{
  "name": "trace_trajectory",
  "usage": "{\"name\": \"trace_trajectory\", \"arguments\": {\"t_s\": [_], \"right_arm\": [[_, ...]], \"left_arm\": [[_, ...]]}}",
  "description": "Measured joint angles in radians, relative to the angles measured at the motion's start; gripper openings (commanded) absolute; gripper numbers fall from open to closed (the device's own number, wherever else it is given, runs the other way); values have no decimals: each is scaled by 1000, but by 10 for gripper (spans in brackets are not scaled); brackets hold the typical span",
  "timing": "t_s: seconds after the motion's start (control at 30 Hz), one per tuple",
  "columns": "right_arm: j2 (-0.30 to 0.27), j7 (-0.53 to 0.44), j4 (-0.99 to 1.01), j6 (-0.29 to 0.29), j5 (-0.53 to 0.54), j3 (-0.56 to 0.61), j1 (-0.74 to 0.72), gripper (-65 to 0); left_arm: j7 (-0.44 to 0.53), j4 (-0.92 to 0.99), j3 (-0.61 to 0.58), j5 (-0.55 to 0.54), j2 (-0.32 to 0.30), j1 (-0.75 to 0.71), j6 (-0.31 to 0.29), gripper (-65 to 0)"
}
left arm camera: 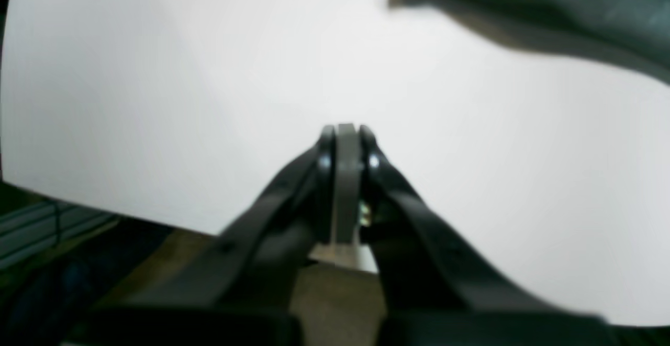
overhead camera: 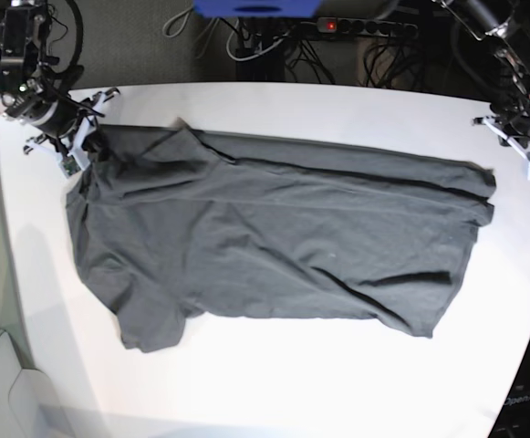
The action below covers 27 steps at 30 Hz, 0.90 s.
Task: Layout the t-shirt on the table in an organized manner, then fold the t-shirt properly
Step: 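Drag the held fold edge toward the collar end with both grippers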
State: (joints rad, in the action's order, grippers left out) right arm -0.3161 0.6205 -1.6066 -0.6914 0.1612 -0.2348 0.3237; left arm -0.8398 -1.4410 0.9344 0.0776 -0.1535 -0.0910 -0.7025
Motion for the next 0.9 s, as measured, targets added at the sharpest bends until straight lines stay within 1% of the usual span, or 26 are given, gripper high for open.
{"name": "trace_trajectory", "arguments": {"t_s": [0.07, 0.13, 0.2, 0.37, 0.4, 0.43, 0.53, 0.67, 0.9], "right_arm": [[0, 3, 0, 0, 0, 0, -2, -650], [0, 4, 0, 0, 0, 0, -4, -650], [0, 5, 1, 0, 0, 0, -5, -650], [0, 7, 1, 0, 0, 0, -7, -650], [0, 7, 1, 0, 0, 0, -7, -650], [0, 7, 1, 0, 0, 0, -7, -650], [0, 6, 1, 0, 0, 0, -7, -650], [0, 6, 1, 0, 0, 0, -7, -650], [0, 6, 1, 0, 0, 0, -7, -650]], "left_arm": [[-2, -29, 0, 3, 8, 4, 0, -641], [-4, -64, 2, 3, 24, 23, 0, -596], [-11, -98, -6, -5, 29, 34, -2, -495], [-40, -96, -2, 6, 24, 77, 1, -191], [-34, -96, -5, 6, 24, 83, 2, -146], [-21, -96, -5, 3, 24, 87, 2, -114], [-3, -96, -7, 7, 27, 115, 1, -69], [10, -16, -7, 4, 27, 173, 3, -64], [6, 117, -7, 7, 32, 203, 3, -64]]}}
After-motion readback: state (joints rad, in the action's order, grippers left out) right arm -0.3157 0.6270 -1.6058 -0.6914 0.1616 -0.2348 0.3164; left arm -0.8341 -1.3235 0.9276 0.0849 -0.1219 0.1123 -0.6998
